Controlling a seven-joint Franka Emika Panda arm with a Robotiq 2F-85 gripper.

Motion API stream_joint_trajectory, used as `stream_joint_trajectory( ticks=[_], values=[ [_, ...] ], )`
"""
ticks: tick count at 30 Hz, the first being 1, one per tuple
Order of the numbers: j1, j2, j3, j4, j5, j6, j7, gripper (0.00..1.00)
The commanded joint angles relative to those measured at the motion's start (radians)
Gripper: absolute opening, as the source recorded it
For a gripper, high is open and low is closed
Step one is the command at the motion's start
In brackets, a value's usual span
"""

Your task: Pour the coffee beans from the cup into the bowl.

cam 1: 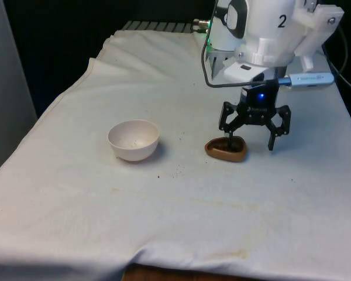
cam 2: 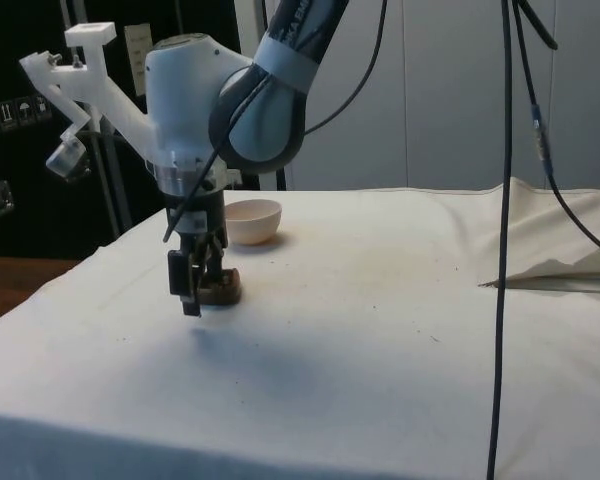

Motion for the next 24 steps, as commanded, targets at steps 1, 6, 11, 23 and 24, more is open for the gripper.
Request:
stream_joint_trajectory(
  ticks=[1, 6, 11, 23, 24],
  values=[
    [0.003, 0.002, -0.004, -0.002, -0.005, 0.013, 0.005, 1.0],
    [0.0, 0.001, 0.0, -0.001, 0.0, 0.001, 0.0, 0.69],
    [0.003, 0.003, -0.004, -0.003, -0.005, 0.014, 0.004, 0.46],
    [0.002, 0.002, -0.003, -0.001, -0.003, 0.009, 0.003, 0.0],
    [0.002, 0.002, -0.003, 0.0, -0.002, 0.007, 0.003, 0.0]
  ],
)
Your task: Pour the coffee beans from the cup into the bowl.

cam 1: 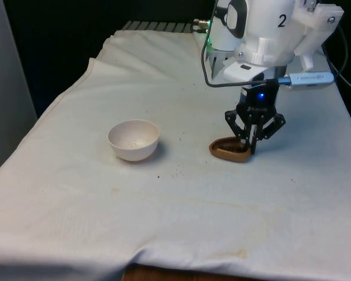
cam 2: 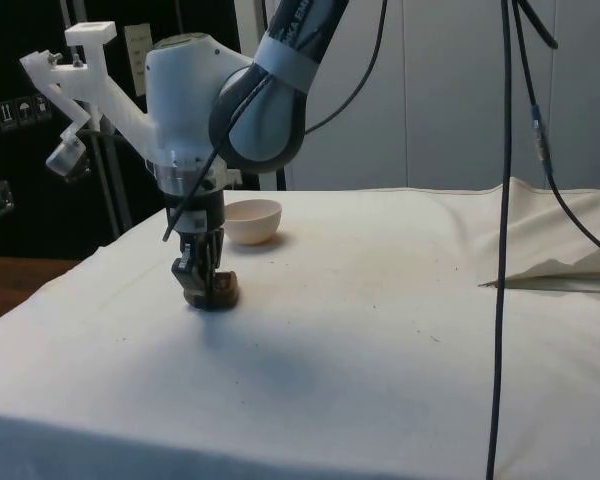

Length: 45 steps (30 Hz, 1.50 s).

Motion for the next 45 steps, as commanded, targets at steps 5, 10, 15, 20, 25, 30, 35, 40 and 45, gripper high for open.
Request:
stream_joint_trajectory(
  ticks=[5, 10, 15, 20, 25, 30, 35, 40, 45],
  values=[
    [0.001, 0.001, -0.001, 0.001, 0.0, 0.001, 0.003, 0.0],
    [0.0, 0.001, 0.0, 0.002, 0.001, -0.001, 0.001, 0.0],
    [0.0, 0.001, 0.0, 0.001, 0.0, -0.001, 0.0, 0.0],
    [-0.002, -0.002, 0.002, 0.0, 0.002, -0.002, -0.002, 0.0],
    [-0.009, -0.019, 0.007, -0.004, 0.008, -0.005, -0.007, 0.0],
    [-0.016, -0.041, 0.011, -0.008, 0.016, -0.015, -0.013, 0.0],
    [-0.022, -0.068, 0.012, -0.014, 0.033, -0.021, -0.027, 0.0],
    [-0.028, -0.092, 0.013, -0.019, 0.046, -0.027, -0.036, 0.0],
    [-0.032, -0.115, 0.01, -0.022, 0.069, -0.036, -0.053, 0.0]
  ],
)
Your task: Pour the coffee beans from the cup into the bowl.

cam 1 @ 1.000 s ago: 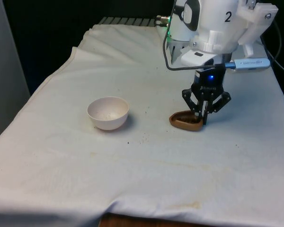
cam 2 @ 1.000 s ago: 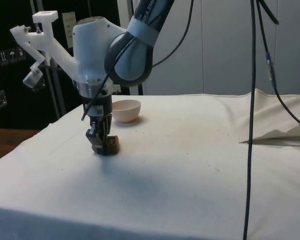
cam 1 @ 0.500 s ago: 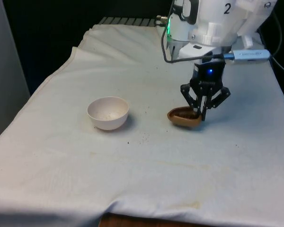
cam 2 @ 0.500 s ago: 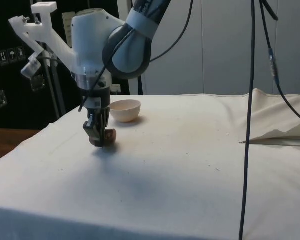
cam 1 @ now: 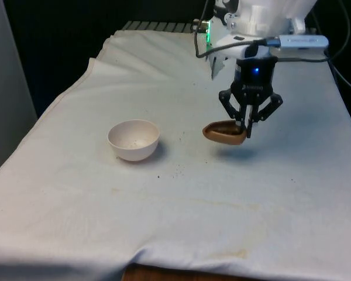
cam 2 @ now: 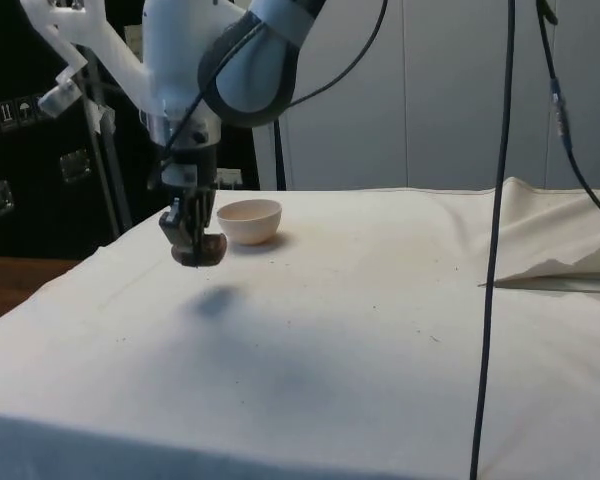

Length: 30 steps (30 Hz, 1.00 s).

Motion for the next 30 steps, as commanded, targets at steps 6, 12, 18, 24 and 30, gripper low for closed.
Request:
stream_joint_trajectory(
  ticks=[6, 12, 18, 24, 30],
  values=[
    [-0.02, -0.039, 0.009, -0.007, 0.052, -0.021, -0.045, 0.0],
    [-0.023, -0.056, -0.001, -0.004, 0.075, -0.036, -0.071, 0.0],
    [-0.017, -0.075, -0.032, 0.001, 0.09, -0.046, -0.094, 0.0],
    [-0.031, -0.098, -0.044, 0.003, 0.135, -0.063, -0.147, 0.0],
    [-0.033, -0.11, -0.064, 0.006, 0.164, -0.072, -0.183, 0.0]
  ],
)
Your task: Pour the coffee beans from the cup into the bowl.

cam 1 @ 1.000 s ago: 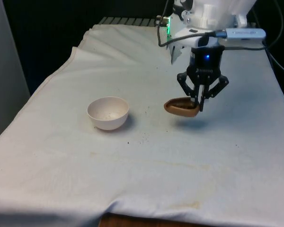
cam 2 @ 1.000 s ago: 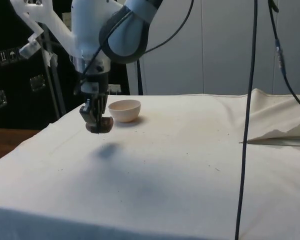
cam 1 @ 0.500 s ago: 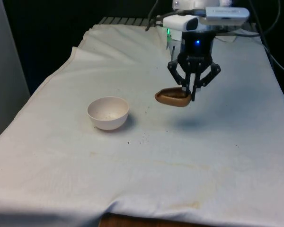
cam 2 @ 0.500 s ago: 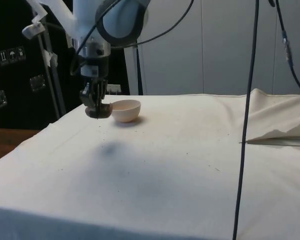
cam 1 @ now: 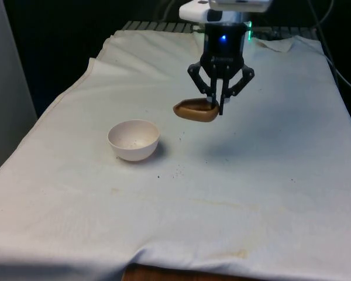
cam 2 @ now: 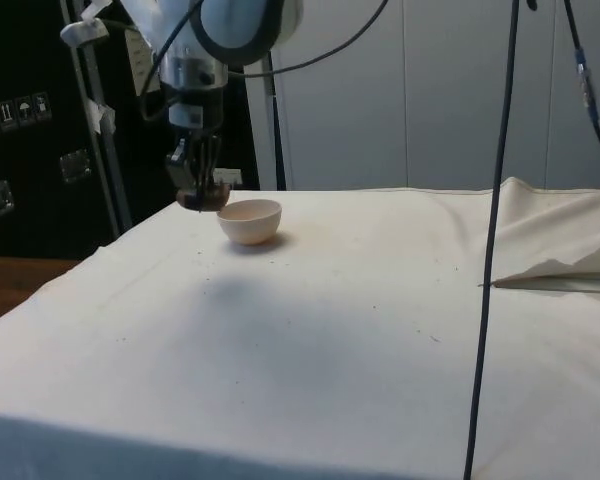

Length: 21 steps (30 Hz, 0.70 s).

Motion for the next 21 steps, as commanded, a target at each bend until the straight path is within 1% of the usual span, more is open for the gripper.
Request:
stream_joint_trajectory(
  ticks=[1, 5, 6, 7, 8, 9, 13, 14, 15, 17, 18, 21],
  values=[
    [-0.013, -0.007, 0.006, 0.0, 0.025, -0.008, -0.027, 0.0],
    [-0.015, -0.015, -0.01, 0.0, 0.07, -0.007, -0.072, 0.0],
    [-0.002, -0.011, -0.023, 0.0, 0.049, -0.002, -0.054, 0.0],
    [-0.016, -0.016, -0.013, 0.0, 0.081, -0.007, -0.082, 0.0],
    [-0.016, -0.017, -0.016, 0.0, 0.091, -0.006, -0.092, 0.0],
    [-0.016, -0.02, -0.022, 0.001, 0.114, -0.006, -0.113, 0.0],
    [-0.016, -0.023, -0.035, 0.003, 0.159, -0.007, -0.154, 0.0],
    [-0.002, -0.018, -0.049, 0.004, 0.141, -0.002, -0.138, 0.0],
    [-0.016, -0.024, -0.037, 0.004, 0.17, -0.007, -0.164, 0.0],
    [-0.017, -0.026, -0.044, 0.006, 0.192, -0.009, -0.184, 0.0],
    [-0.018, -0.028, -0.049, 0.007, 0.215, -0.01, -0.205, 0.0],
    [-0.018, -0.03, -0.061, 0.009, 0.248, -0.013, -0.237, 0.0]
  ],
)
